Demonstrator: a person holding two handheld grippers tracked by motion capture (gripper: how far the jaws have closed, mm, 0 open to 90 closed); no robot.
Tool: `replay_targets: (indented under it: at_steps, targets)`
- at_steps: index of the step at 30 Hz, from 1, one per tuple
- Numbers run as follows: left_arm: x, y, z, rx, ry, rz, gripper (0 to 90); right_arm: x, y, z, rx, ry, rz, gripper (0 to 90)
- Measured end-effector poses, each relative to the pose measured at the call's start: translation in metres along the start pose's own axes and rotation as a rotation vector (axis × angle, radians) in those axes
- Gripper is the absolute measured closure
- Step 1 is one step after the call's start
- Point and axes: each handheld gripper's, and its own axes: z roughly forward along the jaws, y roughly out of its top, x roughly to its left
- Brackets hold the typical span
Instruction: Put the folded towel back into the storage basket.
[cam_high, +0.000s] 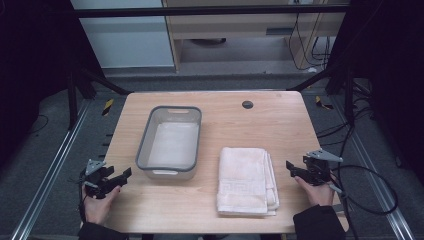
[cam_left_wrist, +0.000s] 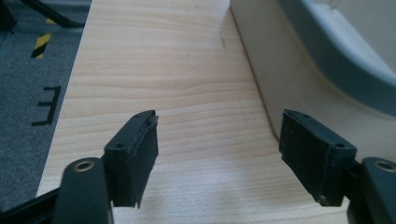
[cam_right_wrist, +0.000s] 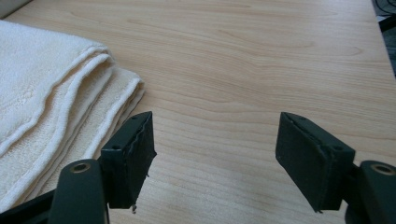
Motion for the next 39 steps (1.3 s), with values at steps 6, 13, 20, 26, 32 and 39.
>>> replay_targets:
  at_steps: [6,13,20,26,32,39]
  targets:
    - [-0.008,0.002,-0.008,-0.030,0.004,0.015,31.6,0.003,0.003,-0.005,-0.012,0.002,-0.023,31.9]
    - [-0.012,0.006,-0.017,-0.067,-0.020,-0.016,34.6,0.007,0.008,-0.012,-0.040,0.035,-0.016,34.5]
    - [-0.019,0.011,-0.024,-0.095,-0.056,-0.019,34.8,0.009,0.012,-0.015,-0.050,0.056,-0.029,35.7]
    - [-0.026,0.014,-0.027,-0.110,-0.078,-0.014,36.4,0.011,0.015,-0.015,-0.056,0.073,-0.035,36.3]
    - [-0.032,0.020,-0.027,-0.103,-0.086,-0.002,36.4,0.011,0.019,-0.014,-0.067,0.085,-0.039,36.2]
    - [-0.040,0.026,-0.028,-0.128,-0.087,0.021,35.0,0.012,0.029,-0.014,-0.089,0.102,-0.039,36.1]
